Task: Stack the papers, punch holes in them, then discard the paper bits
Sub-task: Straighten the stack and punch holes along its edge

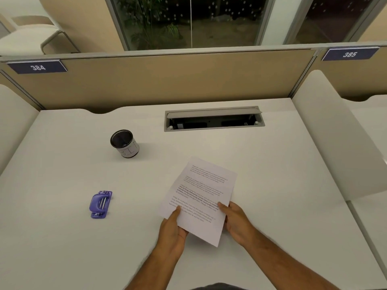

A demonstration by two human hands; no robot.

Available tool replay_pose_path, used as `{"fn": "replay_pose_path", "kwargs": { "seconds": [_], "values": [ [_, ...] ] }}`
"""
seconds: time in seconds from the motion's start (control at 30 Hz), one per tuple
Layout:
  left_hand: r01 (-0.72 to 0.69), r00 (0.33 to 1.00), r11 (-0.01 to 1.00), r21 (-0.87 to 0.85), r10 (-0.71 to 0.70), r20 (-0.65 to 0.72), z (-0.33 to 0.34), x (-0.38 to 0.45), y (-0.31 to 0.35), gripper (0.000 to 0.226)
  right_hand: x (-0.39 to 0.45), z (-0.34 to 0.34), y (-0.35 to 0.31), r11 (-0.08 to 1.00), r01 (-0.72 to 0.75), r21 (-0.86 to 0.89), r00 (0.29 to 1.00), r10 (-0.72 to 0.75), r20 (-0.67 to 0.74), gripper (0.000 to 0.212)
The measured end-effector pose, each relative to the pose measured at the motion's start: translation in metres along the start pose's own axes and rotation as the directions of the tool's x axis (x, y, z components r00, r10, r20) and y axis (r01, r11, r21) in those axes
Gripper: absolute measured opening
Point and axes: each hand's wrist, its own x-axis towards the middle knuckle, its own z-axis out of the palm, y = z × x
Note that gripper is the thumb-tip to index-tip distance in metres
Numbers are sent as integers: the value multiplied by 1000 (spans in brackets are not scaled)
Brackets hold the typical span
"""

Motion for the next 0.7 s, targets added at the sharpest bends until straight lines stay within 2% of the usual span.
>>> {"fn": "replay_pose_path", "kwargs": {
  "seconds": [0.23, 0.33, 0.43, 0.5, 0.57, 0.7],
  "values": [
    [28, 996, 990, 135, -17, -87, -29, 4, 6, 29, 12, -10, -4, 957, 74, -281, 984, -116, -136, 26],
    [-23, 983, 972, 234, 64, -170, -43, 13, 18, 26, 16, -16, -10, 941, 105, -322, 975, -160, -152, 26],
    [-125, 953, 936, 329, 205, -224, -59, 27, 37, 22, 17, -19, -18, 925, 157, -346, 965, -217, -143, 24],
    [-229, 911, 834, 502, 366, -191, -72, 38, 58, 20, 18, -21, -24, 906, 184, -381, 956, -254, -144, 22],
    [-311, 849, 637, 705, 520, -95, -85, 50, 85, 20, 21, -22, -30, 892, 205, -403, 946, -286, -152, 19],
    [-317, 702, 284, 905, 712, 22, -112, 66, 144, 22, 25, -23, -38, 867, 253, -430, 924, -348, -158, 17]
  ]
}}
